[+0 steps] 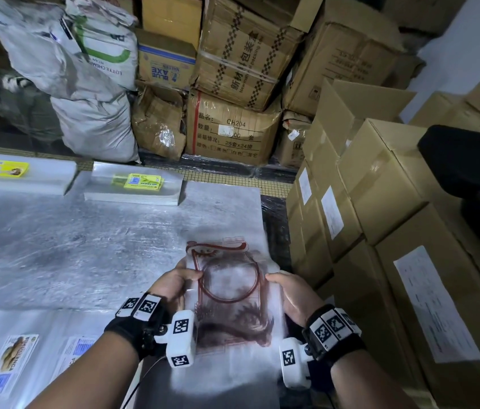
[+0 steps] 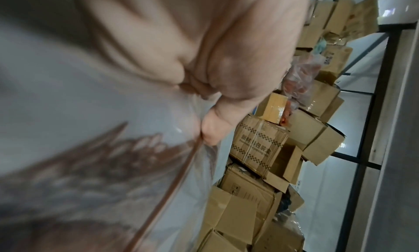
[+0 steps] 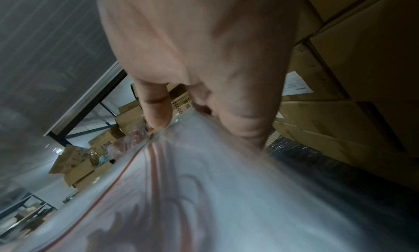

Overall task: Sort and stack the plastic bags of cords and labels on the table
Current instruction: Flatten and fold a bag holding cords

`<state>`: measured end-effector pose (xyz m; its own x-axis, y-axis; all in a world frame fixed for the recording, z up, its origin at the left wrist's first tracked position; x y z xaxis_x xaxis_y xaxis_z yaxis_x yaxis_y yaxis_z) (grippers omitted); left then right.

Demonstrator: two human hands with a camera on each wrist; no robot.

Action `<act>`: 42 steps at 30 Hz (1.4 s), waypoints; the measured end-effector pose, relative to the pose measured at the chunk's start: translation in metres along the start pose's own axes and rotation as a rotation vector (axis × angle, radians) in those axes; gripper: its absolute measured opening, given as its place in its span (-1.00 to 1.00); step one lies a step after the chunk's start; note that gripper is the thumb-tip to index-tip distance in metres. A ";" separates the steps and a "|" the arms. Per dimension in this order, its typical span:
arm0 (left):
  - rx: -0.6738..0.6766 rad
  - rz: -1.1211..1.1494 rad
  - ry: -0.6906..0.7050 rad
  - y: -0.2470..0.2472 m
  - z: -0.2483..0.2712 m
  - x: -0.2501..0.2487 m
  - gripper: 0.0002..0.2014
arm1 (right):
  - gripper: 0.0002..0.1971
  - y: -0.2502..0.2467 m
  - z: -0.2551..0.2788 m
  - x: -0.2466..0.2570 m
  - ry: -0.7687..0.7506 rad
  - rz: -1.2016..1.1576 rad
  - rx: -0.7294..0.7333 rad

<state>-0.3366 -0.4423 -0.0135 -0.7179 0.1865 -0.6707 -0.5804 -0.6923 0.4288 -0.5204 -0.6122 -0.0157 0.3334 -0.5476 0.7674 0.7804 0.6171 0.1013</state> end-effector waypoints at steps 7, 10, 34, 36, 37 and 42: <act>-0.129 -0.109 0.069 0.002 -0.005 0.001 -0.43 | -0.73 0.010 -0.004 -0.008 -0.026 0.023 -0.001; -0.133 -0.118 0.036 0.005 -0.001 0.002 -0.58 | -0.77 0.013 -0.005 -0.009 -0.017 -0.002 -0.002; 0.046 0.137 0.026 -0.004 0.008 0.006 -0.74 | -0.66 0.021 -0.011 0.000 -0.127 0.045 0.024; 0.073 0.200 -0.051 -0.006 0.007 0.009 -0.56 | -0.55 0.018 -0.024 -0.009 -0.118 0.030 0.035; 0.075 0.196 -0.069 -0.007 0.006 0.010 -0.43 | -0.53 0.016 -0.031 -0.014 -0.099 -0.008 0.049; 0.044 0.165 -0.007 -0.013 0.008 0.009 -0.20 | -0.60 0.033 -0.007 -0.007 0.001 -0.048 0.130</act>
<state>-0.3386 -0.4262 -0.0202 -0.8078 0.0778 -0.5844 -0.4702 -0.6830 0.5590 -0.4930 -0.5916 -0.0221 0.2983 -0.5787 0.7590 0.7202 0.6583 0.2189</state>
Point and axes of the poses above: each hand's wrist, its own z-axis away from the middle knuckle, its own y-axis out of the palm, x = y × z, the point moved 2 cm from there along -z, towards the middle knuckle, and after that the axes turned 2 degrees about -z, right-handed, at the moved point
